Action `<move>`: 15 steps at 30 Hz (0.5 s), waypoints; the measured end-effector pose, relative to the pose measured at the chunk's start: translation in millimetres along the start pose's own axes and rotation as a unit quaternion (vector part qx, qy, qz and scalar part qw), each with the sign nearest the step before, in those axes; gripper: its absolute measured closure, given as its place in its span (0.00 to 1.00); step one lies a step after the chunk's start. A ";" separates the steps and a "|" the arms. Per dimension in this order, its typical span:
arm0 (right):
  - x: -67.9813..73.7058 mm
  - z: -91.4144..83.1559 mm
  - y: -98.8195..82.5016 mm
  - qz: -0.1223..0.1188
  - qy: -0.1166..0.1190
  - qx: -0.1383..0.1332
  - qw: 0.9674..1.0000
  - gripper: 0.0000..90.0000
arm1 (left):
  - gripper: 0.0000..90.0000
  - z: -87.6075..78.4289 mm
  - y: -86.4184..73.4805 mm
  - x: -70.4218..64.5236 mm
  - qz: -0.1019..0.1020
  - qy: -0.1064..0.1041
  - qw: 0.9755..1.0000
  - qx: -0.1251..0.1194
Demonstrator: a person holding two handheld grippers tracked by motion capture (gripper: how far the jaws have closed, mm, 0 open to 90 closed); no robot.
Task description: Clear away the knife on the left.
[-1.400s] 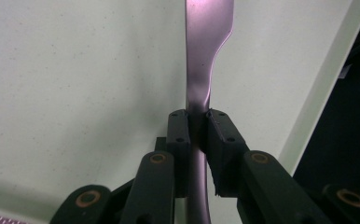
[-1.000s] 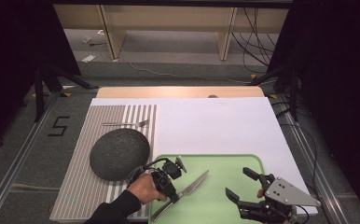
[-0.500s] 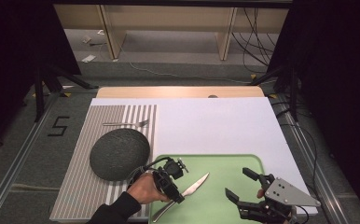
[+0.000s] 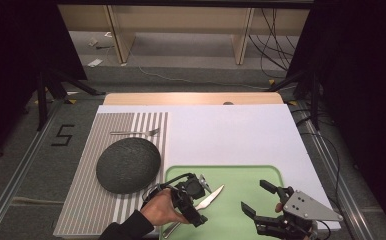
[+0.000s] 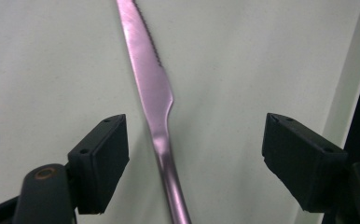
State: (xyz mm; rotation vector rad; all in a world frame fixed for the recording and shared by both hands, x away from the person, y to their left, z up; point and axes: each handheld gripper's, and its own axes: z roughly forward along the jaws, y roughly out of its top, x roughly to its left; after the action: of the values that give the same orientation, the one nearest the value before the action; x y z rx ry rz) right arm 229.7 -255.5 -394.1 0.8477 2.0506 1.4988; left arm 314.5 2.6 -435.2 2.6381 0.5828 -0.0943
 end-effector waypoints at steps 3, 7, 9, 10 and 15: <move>-0.1 0.0 0.1 0.000 0.000 -0.002 1.000 0.22 | 0.38 3.6 1.2 -3.1 0.010 -0.002 1.000 0.002; 0.2 0.1 0.0 0.000 0.000 0.000 1.000 0.22 | 0.59 8.3 3.1 -4.8 0.018 0.003 1.000 0.005; 0.4 0.3 0.2 0.000 0.001 0.000 1.000 0.22 | 0.65 11.6 4.5 -4.7 0.030 0.002 0.999 0.016; 0.4 0.5 0.0 -0.001 0.001 0.000 1.000 0.22 | 0.67 13.9 5.1 -4.9 0.030 0.002 0.999 0.017; 0.6 0.5 0.0 0.000 0.001 0.001 1.000 0.22 | 0.85 21.3 6.9 -4.1 0.037 0.002 0.999 0.036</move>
State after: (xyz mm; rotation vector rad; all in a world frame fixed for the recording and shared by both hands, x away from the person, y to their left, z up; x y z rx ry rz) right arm 229.7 -254.8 -394.2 0.8456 2.0537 1.4996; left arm 314.2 -13.7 -451.1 2.7271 0.4905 -0.0896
